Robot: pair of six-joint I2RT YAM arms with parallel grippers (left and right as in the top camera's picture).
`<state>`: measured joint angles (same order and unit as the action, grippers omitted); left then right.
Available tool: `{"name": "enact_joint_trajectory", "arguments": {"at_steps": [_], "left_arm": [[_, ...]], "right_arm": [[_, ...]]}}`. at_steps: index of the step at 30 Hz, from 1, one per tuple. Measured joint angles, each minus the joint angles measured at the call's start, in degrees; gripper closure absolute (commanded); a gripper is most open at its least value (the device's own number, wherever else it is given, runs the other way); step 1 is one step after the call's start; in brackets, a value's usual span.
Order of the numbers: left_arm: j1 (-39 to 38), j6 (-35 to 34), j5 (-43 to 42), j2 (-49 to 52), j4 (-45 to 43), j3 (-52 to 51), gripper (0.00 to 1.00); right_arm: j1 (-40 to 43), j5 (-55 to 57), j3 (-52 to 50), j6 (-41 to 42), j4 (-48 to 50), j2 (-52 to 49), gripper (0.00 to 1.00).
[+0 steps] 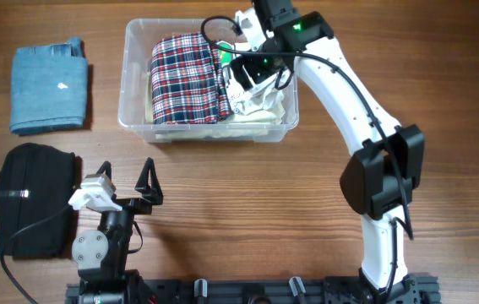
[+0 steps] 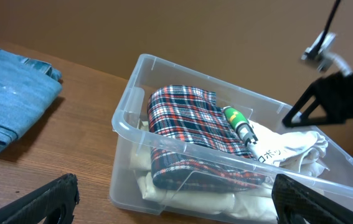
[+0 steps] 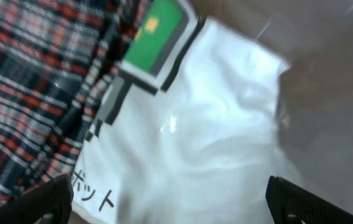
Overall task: Pack container
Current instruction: 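Press the white cloth down into the box's right side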
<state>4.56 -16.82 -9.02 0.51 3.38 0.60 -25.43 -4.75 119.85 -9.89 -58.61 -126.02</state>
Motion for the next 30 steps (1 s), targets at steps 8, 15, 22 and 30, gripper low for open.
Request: {"name": "enact_joint_trajectory", "arguments": {"at_steps": [8, 15, 22, 30], "left_arm": [[0.00, 0.00, 0.00, 0.00, 0.00, 0.00, 0.00], [0.00, 0.00, 0.00, 0.00, 0.00, 0.00, 0.00], [0.00, 0.00, 0.00, 0.00, 0.00, 0.00, 0.00], [0.00, 0.00, 0.00, 0.02, 0.00, 0.00, 0.00]], "right_arm": [[-0.81, -1.05, 0.68, 2.58, -9.31, -4.44, 0.00], [-2.47, -1.68, 1.81, 2.58, -6.49, -11.23, 0.00], [-2.38, -1.68, 3.61, 2.60, -9.38, -11.32, 0.00], [-1.46, -1.66, 7.87, 3.69, -16.02, -2.54, 0.00]]}}
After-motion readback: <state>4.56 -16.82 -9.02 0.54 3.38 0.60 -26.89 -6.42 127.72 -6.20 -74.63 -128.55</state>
